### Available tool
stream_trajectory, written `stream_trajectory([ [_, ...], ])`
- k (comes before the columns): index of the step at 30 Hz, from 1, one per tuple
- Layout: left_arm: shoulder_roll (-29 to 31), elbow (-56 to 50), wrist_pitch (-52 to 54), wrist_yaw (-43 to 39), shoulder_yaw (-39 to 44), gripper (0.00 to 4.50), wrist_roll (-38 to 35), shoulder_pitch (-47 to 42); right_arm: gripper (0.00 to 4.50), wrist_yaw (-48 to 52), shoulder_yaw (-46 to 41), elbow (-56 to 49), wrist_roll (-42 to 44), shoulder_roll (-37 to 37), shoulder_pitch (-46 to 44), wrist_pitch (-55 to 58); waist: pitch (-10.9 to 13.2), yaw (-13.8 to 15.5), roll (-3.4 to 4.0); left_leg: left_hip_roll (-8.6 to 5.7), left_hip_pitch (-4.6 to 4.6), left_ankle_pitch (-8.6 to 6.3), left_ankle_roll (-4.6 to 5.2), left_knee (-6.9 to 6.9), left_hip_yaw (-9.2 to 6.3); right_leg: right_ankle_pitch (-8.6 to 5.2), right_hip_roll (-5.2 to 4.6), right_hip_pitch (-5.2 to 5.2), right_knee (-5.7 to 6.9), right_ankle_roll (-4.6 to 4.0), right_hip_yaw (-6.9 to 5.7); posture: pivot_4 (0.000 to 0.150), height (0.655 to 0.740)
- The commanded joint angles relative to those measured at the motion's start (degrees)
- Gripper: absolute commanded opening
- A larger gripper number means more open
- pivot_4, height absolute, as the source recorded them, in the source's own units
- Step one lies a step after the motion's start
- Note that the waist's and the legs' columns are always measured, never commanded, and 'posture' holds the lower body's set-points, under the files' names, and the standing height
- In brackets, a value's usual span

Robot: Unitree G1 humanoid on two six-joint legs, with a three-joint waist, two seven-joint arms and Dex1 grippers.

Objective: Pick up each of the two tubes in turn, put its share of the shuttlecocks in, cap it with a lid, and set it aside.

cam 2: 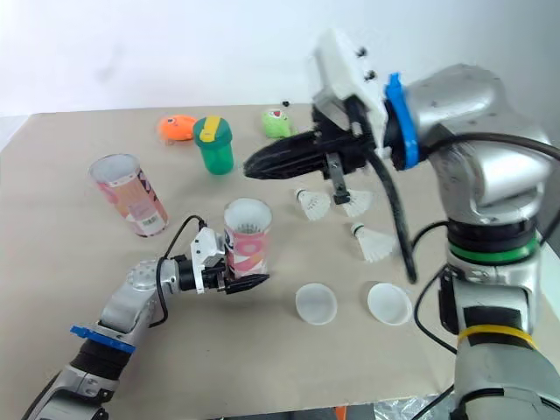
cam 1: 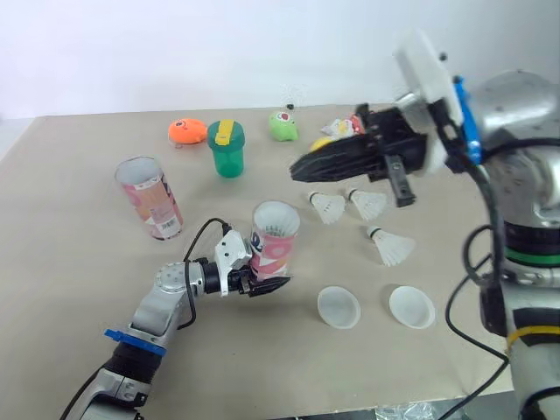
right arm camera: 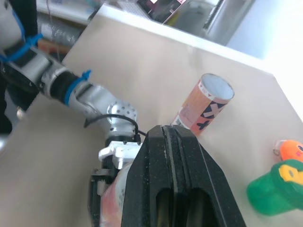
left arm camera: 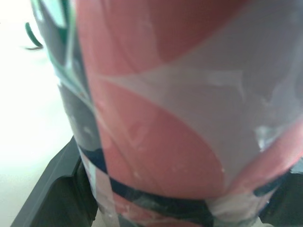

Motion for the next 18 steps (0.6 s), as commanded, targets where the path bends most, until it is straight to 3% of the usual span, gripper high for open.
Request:
stream_trajectory([
  [1, 0.51, 3.27, -2.90, 0.33, 0.83, 3.67, 0.63, 1.62, 0.89, -1.62, -1.69, -5.92, 1.48, -4.92, 9.47, 1.47, 0.00, 0.01, 0.01, -0.02, 0.02, 0.00, 0.00, 0.02, 0.04, -0.07, -0.02, 0.02, -0.02, 0.22, 0.04, 0.150, 0.7400],
  [8, 1.01, 6.26, -5.49, -0.60, -0.02, 3.67, 1.13, 3.15, 4.28, -4.59, 1.75, -9.57, -4.32, -10.52, 27.79, -6.61, -0.06, -0.43, 0.12, 0.01, 0.30, 0.03, 0.05, 0.04, 0.22, 0.03, 0.07, 0.14, -0.01, 0.34, 0.24, 0.150, 0.7400],
  [13, 0.98, 8.11, -4.75, -0.41, -0.37, 3.67, 1.31, 3.26, 4.44, -8.15, 7.83, -6.80, -11.04, -8.36, 34.06, -13.88, -0.11, -0.50, 0.02, 0.05, 0.96, 0.03, 0.06, -0.03, 0.29, -0.10, 0.11, 0.69, -0.08, 0.08, 0.29, 0.150, 0.7400],
  [18, 0.92, 8.58, -4.53, -0.62, -0.83, 3.67, 1.45, 3.52, 4.44, -10.25, 12.53, -1.75, -16.95, -6.35, 35.76, -19.92, -0.13, -0.50, 0.03, 0.04, 1.00, 0.03, 0.05, -0.06, 0.40, -0.12, 0.09, 0.71, -0.09, 0.05, 0.37, 0.150, 0.7400],
])
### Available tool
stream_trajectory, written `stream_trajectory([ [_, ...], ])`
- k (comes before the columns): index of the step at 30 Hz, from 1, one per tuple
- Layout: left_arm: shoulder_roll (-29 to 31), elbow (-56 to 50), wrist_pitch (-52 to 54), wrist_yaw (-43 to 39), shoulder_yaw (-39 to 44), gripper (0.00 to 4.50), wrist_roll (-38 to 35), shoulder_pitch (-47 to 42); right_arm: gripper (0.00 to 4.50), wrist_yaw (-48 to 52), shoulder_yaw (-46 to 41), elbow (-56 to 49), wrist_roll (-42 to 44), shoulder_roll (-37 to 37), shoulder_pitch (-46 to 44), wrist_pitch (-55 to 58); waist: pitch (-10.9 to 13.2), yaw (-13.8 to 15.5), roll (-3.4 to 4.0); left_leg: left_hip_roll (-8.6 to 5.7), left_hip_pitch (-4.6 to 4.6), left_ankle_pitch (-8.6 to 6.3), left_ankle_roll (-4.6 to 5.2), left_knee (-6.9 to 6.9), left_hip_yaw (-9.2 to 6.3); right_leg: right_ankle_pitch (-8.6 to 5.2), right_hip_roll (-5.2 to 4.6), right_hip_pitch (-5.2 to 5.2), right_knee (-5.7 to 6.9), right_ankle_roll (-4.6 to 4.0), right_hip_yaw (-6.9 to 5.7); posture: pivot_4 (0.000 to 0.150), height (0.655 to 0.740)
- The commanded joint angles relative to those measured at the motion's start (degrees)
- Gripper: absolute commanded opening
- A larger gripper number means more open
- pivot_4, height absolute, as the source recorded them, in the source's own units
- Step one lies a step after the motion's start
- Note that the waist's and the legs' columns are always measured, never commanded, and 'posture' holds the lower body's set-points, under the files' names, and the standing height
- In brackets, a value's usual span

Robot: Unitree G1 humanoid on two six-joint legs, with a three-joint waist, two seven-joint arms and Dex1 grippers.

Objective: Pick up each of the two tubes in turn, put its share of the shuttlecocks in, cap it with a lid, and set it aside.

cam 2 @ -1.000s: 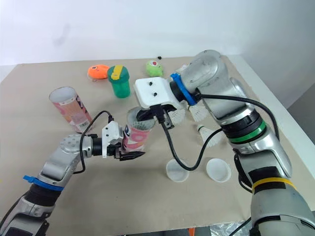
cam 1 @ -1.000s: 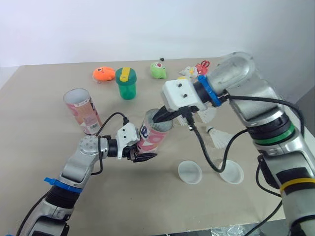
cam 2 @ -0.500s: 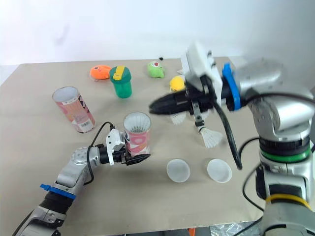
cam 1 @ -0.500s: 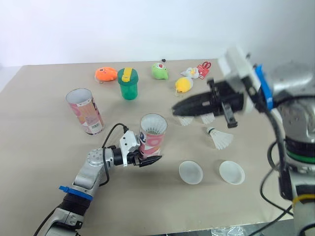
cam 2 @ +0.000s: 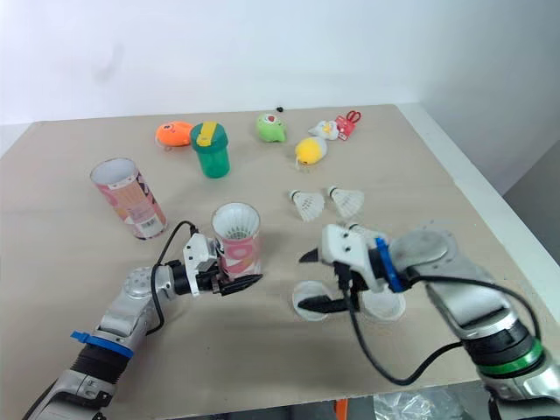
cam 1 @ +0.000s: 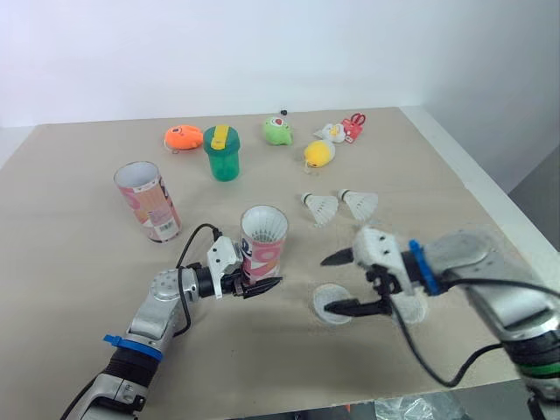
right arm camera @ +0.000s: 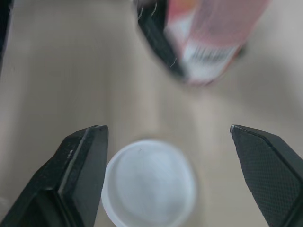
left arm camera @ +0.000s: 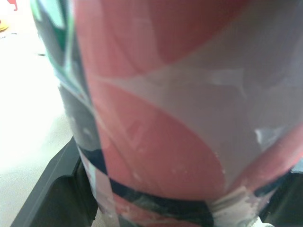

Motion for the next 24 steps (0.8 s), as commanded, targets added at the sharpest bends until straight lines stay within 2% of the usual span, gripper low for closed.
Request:
stream_trajectory([
  [1, 0.87, 3.43, 1.87, -0.46, -1.60, 3.67, 1.70, 2.26, 4.44, -1.44, 1.48, 3.87, -4.18, 0.89, -0.69, -5.23, -0.02, 0.00, -0.02, -0.01, 0.01, 0.00, 0.00, 0.00, 0.01, 0.01, 0.00, 0.01, 0.00, 0.03, 0.01, 0.150, 0.7400],
  [5, 1.15, 3.25, 2.20, -0.33, -1.81, 3.67, 1.74, 2.85, 4.44, -2.03, 3.41, 10.27, -8.01, 2.56, -1.41, -10.24, -0.06, 0.00, -0.07, -0.01, 0.02, 0.00, 0.00, 0.00, 0.02, 0.02, 0.00, 0.02, -0.01, 0.04, 0.02, 0.150, 0.7400],
  [10, 2.09, 3.05, 2.40, -0.44, -2.08, 3.67, 2.20, 4.19, 4.44, -1.24, 3.85, 12.60, -9.29, 2.59, -1.48, -12.68, -0.33, -0.02, -0.07, 0.01, 0.08, 0.00, 0.00, -0.02, 0.01, 0.06, 0.03, 0.05, -0.01, 0.11, 0.04, 0.150, 0.7400],
  [11, 2.17, 3.01, 2.50, -0.44, -2.03, 3.67, 2.12, 4.34, 3.91, -1.13, 3.86, 12.72, -9.42, 2.55, -1.37, -12.92, -0.37, -0.02, -0.07, 0.01, 0.11, 0.00, 0.00, -0.03, 0.02, 0.00, 0.03, 0.07, -0.01, 0.03, 0.04, 0.150, 0.7400],
  [12, 2.32, 3.06, 2.53, -0.47, -2.02, 3.67, 2.16, 4.53, 3.59, -1.05, 3.94, 12.94, -9.76, 2.40, -1.20, -13.28, -0.45, -0.02, -0.08, 0.01, 0.12, -0.01, 0.00, -0.03, 0.02, -0.02, 0.02, 0.07, -0.01, 0.01, 0.05, 0.150, 0.7400],
  [15, 2.53, 3.25, 2.53, -0.48, -1.95, 3.67, 2.21, 4.71, 2.18, -0.74, 4.00, 13.38, -10.49, 2.06, -0.93, -13.87, -0.66, -0.02, -0.12, 0.02, 0.14, -0.01, 0.00, -0.06, 0.03, -0.04, 0.03, 0.07, -0.01, -0.02, 0.05, 0.150, 0.7400],
  [16, 2.53, 3.28, 2.58, -0.47, -1.94, 3.67, 2.19, 4.70, 1.89, -0.55, 3.93, 13.31, -10.42, 2.04, -0.84, -13.74, -0.73, -0.02, -0.11, 0.02, 0.14, -0.01, 0.00, -0.07, 0.03, -0.04, 0.03, 0.07, -0.01, -0.02, 0.05, 0.150, 0.7400],
  [17, 2.53, 3.29, 2.64, -0.48, -1.96, 3.67, 2.18, 4.69, 1.33, -0.38, 3.90, 13.23, -10.42, 2.03, -0.75, -13.72, -0.77, -0.02, -0.12, 0.02, 0.15, -0.01, 0.00, -0.08, 0.03, -0.04, 0.03, 0.07, -0.01, -0.03, 0.05, 0.150, 0.7400],
  [20, 2.46, 3.50, 2.56, -0.51, -1.98, 3.67, 2.22, 4.50, 0.11, 0.23, 3.93, 12.95, -10.43, 2.02, -0.65, -13.35, -0.92, -0.02, -0.14, 0.02, 0.16, -0.01, 0.00, -0.08, 0.03, -0.04, 0.03, 0.07, -0.01, -0.03, 0.05, 0.150, 0.7400],
  [24, 2.08, 3.84, 2.27, -0.31, -1.93, 3.67, 2.23, 3.86, 0.11, 1.69, 1.85, 11.29, -7.24, 2.45, -2.22, -11.16, -0.99, -0.01, -0.14, 0.02, 0.16, -0.01, -0.01, -0.11, 0.03, -0.07, 0.02, 0.07, -0.02, -0.04, 0.05, 0.150, 0.7400],
])
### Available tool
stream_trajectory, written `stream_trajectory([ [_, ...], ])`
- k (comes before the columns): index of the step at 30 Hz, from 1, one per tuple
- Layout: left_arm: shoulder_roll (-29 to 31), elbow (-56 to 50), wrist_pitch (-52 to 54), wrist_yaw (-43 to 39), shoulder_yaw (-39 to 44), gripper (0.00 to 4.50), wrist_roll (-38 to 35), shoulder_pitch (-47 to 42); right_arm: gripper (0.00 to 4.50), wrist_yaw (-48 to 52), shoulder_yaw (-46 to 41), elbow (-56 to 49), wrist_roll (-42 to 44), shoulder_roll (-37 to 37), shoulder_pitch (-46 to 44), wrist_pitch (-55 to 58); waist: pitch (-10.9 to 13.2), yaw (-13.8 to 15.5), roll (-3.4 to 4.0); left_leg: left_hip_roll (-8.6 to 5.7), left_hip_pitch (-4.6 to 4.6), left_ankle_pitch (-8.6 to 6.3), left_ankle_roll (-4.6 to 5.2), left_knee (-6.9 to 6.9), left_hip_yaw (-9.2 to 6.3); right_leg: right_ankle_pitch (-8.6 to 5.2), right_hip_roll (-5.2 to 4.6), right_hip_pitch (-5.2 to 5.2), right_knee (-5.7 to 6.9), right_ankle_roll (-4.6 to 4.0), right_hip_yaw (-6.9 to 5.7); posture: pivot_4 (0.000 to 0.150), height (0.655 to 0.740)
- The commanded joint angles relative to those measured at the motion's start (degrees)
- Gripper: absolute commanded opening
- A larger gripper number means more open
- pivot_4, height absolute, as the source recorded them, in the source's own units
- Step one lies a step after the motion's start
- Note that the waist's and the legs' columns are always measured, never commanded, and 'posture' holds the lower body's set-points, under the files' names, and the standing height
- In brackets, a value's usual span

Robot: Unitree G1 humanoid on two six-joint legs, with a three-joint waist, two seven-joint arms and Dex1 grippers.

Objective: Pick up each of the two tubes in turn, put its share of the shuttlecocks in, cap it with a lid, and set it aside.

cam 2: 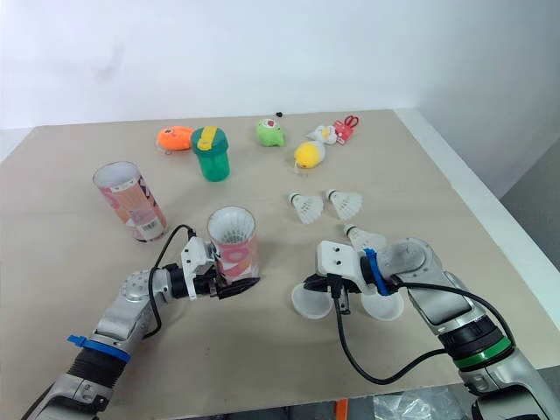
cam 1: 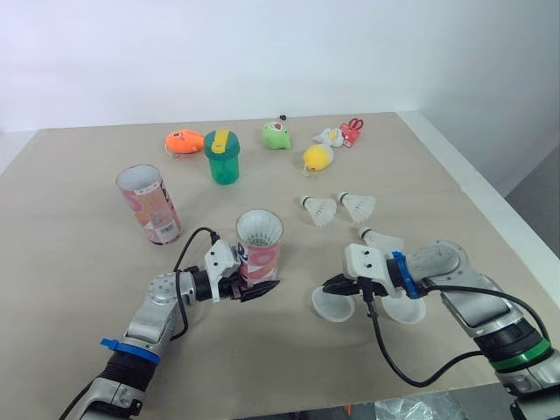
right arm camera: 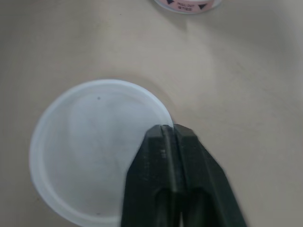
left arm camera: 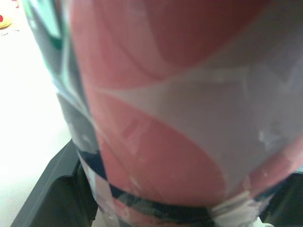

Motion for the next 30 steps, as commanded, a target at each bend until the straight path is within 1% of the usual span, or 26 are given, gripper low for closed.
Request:
stream_trajectory([
  [1, 1.34, 4.05, 2.08, -0.37, -1.48, 3.67, 2.21, 2.00, 0.11, 1.64, -2.74, -2.03, 3.56, -0.10, -2.02, 3.52, 0.00, 0.01, 0.01, 0.00, -0.01, 0.00, 0.00, 0.00, 0.00, -0.01, 0.00, -0.01, 0.00, 0.00, 0.00, 0.150, 0.7400],
  [3, 1.29, 3.88, 2.21, -0.30, -1.51, 3.67, 2.20, 1.90, 0.11, 1.70, -5.30, -3.84, 7.27, 0.70, -5.32, 7.15, 0.04, -0.04, 0.06, -0.01, -0.01, 0.00, 0.00, -0.02, 0.00, -0.01, 0.00, -0.02, 0.00, 0.00, 0.00, 0.150, 0.7400],
  [7, 1.30, 4.17, 2.14, -0.35, -1.40, 3.67, 2.28, 1.68, 0.11, -0.67, -10.76, -6.39, 16.29, 4.43, -19.13, 16.82, 0.20, -0.19, 0.39, -0.02, -0.01, 0.01, 0.01, 0.00, 0.05, 0.09, 0.00, -0.07, 0.00, 0.09, 0.09, 0.150, 0.7400],
  [10, 1.41, 4.58, 1.89, -0.21, -1.35, 3.67, 2.47, 1.61, 0.11, -3.29, -11.86, -5.39, 18.20, 7.94, -30.21, 19.75, 0.19, -0.04, 0.41, -0.02, -0.02, 0.02, 0.02, -0.01, -0.10, 0.05, 0.04, -0.07, 0.00, 0.02, 0.01, 0.150, 0.7400],
  [13, 1.45, 4.54, 1.95, -0.17, -1.38, 3.67, 2.48, 1.69, 0.11, -3.81, -9.80, -5.13, 17.71, 9.93, -35.56, 20.25, 0.02, 0.20, 0.22, -0.01, -0.02, 0.01, 0.02, -0.25, -0.16, -0.09, 0.03, -0.07, -0.03, -0.08, -0.06, 0.150, 0.7400],
  [14, 1.43, 4.53, 1.96, -0.07, -1.37, 3.67, 2.50, 1.68, 0.11, -3.56, -8.65, -5.48, 17.67, 10.74, -36.58, 20.40, -0.07, 0.25, 0.10, -0.03, -0.02, 0.01, 0.01, -0.38, -0.20, -0.14, 0.01, -0.08, -0.07, -0.10, -0.09, 0.150, 0.7400],
  [16, 1.37, 4.57, 1.92, 0.09, -1.30, 3.67, 2.56, 1.63, 0.11, -3.19, -6.70, -5.95, 17.27, 11.65, -37.51, 20.33, -0.08, 0.23, 0.13, -0.04, -0.02, 0.01, 0.01, -0.52, -0.20, -0.12, -0.04, -0.10, -0.09, -0.01, -0.11, 0.150, 0.7400],
  [19, 1.25, 4.46, 1.88, 0.39, -1.11, 3.67, 2.61, 1.76, 0.11, -2.68, -2.11, -5.74, 13.34, 11.57, -37.60, 17.80, -0.08, 0.24, 0.14, -0.07, -0.02, 0.01, 0.01, -0.58, -0.24, -0.09, -0.06, -0.11, -0.09, 0.07, -0.15, 0.150, 0.7400],
  [22, 1.25, 4.01, 1.97, 0.64, -1.16, 3.67, 2.62, 2.25, 0.11, -2.58, 1.30, -4.74, 9.78, 11.67, -36.84, 15.27, -0.09, 0.20, 0.14, -0.07, 0.00, 0.01, 0.02, -0.58, -0.26, -0.14, -0.06, -0.11, -0.09, -0.03, -0.16, 0.150, 0.7400],
  [30, 1.28, 4.11, 1.97, 0.98, -1.37, 3.67, 2.78, 2.53, 0.11, -2.49, 4.31, -2.18, 3.88, 11.93, -37.05, 10.97, -0.09, 0.18, 0.15, -0.06, 0.04, 0.02, 0.02, -0.60, -0.26, -0.20, -0.05, -0.10, -0.09, -0.14, -0.17, 0.150, 0.7400],
])
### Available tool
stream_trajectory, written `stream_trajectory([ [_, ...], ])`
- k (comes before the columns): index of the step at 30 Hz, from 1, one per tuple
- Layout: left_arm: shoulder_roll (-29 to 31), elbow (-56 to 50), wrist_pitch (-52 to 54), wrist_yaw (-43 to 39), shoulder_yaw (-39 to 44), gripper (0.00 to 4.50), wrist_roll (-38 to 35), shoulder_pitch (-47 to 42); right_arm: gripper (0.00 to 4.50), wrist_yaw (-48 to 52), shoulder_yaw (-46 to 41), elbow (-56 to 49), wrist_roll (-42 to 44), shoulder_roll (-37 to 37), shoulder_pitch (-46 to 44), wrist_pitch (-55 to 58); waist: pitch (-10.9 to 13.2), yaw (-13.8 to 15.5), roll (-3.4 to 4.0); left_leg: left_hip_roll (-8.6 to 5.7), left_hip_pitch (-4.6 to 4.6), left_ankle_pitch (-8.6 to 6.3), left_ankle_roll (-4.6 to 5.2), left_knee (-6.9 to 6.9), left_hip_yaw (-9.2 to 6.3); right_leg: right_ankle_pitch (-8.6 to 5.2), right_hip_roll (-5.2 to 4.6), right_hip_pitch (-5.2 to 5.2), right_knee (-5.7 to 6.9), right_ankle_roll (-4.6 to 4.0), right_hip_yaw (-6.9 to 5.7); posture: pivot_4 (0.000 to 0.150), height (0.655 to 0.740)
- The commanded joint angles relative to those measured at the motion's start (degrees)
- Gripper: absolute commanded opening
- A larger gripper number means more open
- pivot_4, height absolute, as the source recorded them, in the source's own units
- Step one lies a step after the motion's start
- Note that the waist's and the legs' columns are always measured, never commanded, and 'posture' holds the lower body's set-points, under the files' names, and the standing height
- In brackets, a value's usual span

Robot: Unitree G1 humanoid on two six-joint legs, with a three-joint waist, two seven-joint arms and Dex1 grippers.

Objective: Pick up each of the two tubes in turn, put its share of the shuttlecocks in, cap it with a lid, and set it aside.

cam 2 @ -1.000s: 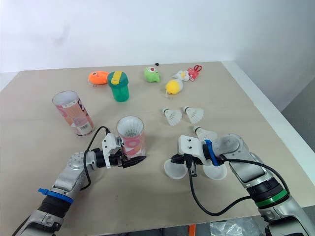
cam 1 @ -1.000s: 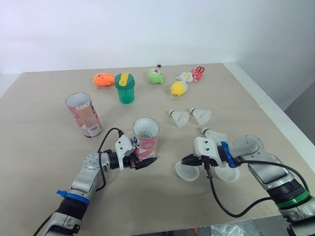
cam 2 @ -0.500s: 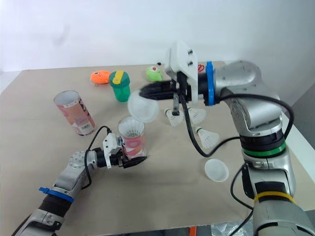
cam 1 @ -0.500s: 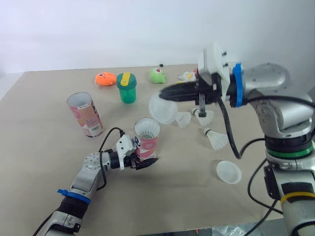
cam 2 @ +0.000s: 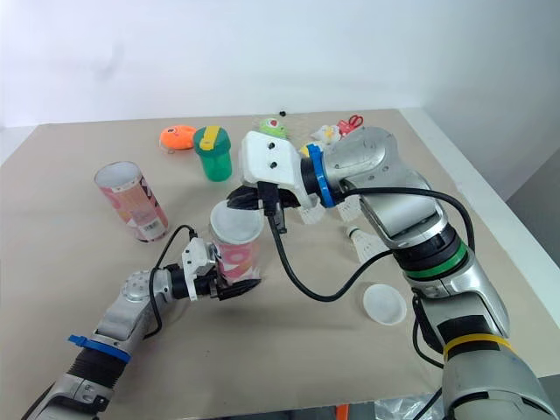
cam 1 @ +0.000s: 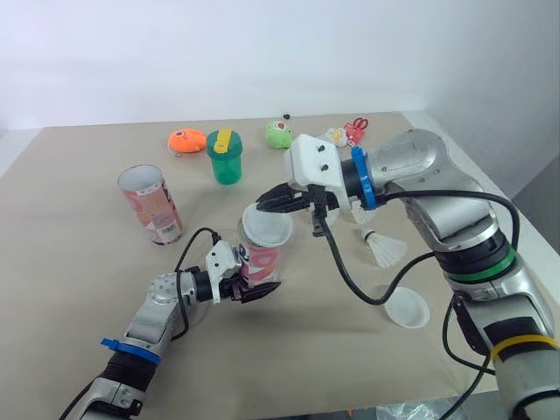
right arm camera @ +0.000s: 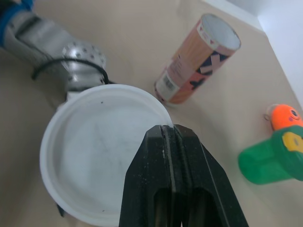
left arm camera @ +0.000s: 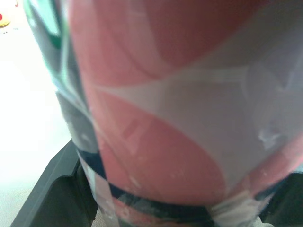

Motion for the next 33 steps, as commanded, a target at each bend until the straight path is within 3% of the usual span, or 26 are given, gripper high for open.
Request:
stream_trajectory([
  [1, 1.21, 4.47, 2.07, 1.04, -1.23, 3.67, 2.85, 2.45, 0.11, -0.04, -0.03, 0.66, -2.52, 0.27, -1.19, -2.50, 0.00, 0.00, 0.00, 0.00, -0.01, 0.00, 0.00, 0.00, 0.00, 0.00, 0.00, -0.01, 0.00, -0.01, 0.00, 0.150, 0.7400],
  [14, 0.99, 4.88, 1.99, 1.03, -1.60, 3.67, 3.01, 2.15, 0.11, 0.72, 2.06, 0.64, -5.79, 3.52, -1.12, -4.04, 0.00, -0.01, 0.00, 0.00, 0.00, 0.00, 0.00, -0.03, -0.03, -0.03, -0.01, 0.00, 0.00, -0.05, -0.02, 0.150, 0.7400],
  [33, 1.31, 4.63, 2.25, 0.87, -1.65, 3.67, 2.92, 2.30, 0.11, 4.07, 3.57, 0.39, -12.32, 0.66, -0.99, -8.87, 0.00, 0.00, 0.00, -0.01, 0.01, 0.00, 0.00, -0.09, -0.07, -0.07, -0.03, -0.01, -0.04, -0.10, -0.07, 0.150, 0.7400],
])
